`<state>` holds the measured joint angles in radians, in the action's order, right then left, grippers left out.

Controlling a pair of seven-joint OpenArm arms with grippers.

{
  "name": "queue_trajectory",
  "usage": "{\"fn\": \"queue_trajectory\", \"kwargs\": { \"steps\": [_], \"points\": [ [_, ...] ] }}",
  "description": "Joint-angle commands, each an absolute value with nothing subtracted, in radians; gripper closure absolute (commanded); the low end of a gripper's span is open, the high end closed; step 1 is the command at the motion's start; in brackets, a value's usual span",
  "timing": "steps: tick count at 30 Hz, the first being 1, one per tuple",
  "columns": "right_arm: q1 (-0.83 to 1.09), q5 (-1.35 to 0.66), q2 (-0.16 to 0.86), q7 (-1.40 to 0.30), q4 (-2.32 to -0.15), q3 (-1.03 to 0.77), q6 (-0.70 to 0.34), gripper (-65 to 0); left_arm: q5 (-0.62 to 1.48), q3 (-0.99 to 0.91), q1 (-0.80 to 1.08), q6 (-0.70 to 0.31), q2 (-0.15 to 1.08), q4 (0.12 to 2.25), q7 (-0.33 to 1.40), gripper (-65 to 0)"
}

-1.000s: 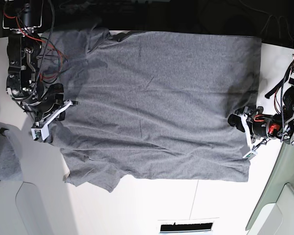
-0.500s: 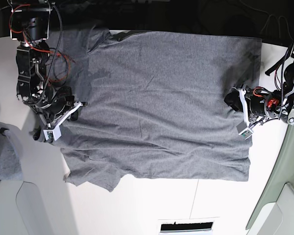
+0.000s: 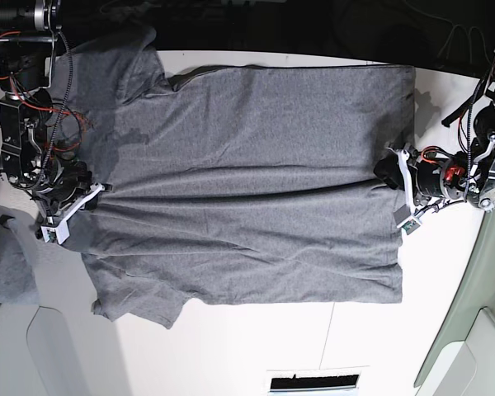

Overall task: Layout the t-shirt on the table in an organized manner, then fold the t-shirt properly
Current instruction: 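Regrasp the shirt side with the left gripper and stretch it flat, then release the shirt and lift both grippers away from its edges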

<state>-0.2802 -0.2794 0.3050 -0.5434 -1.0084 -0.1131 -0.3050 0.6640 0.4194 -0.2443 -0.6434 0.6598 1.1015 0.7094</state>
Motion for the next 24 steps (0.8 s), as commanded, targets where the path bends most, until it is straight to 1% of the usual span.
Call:
{"fn": "queue_trajectory", "kwargs": {
  "steps": [1,3,5,10,14,17,20,22,24],
  "points": [
    [-0.296,-0.274,0.321,-0.562,-1.037,-0.119,-0.292,0.0,0.657,0.411,-0.263,-0.64,0.682,1.117,0.723,-21.4],
    [-0.285,-0.287,0.322,-0.6,-1.09,-0.123,-0.292,0.0,0.66,0.411,-0.262,-0.653,0.699,1.143,0.73,-17.7],
    [-0.255,-0.299,0.322,-0.63,-1.164,-0.136,-0.293,0.0,0.709,0.411,-0.257,-0.69,0.722,1.19,0.731,-14.5],
    [-0.117,-0.326,0.322,-0.696,-1.367,-0.189,-0.296,0.0,0.744,0.411,-0.208,-0.693,0.788,1.333,0.766,-14.5],
    [-0.006,-0.352,0.322,-0.716,-1.454,-0.229,-0.297,0.0,0.743,0.411,-0.173,-0.693,0.795,1.368,0.766,-14.5],
    [0.086,-0.378,0.321,-0.712,-1.481,-0.273,-0.298,0.0,0.712,0.411,-0.144,-0.677,0.781,1.365,0.758,-14.5],
    [0.158,-0.436,0.321,-0.682,-1.481,-0.307,-0.351,0.0,0.66,0.411,-0.109,-0.646,0.764,1.365,0.726,-14.5],
    [0.184,-0.447,0.321,-0.663,-1.48,-0.308,-0.373,0.0,0.609,0.411,-0.091,-0.645,0.753,1.361,0.686,-14.5],
    [0.195,-0.45,0.316,-0.655,-1.475,-0.307,-0.374,0.0,0.559,0.411,-0.08,-0.622,0.739,1.345,0.637,-14.5]
  ]
}}
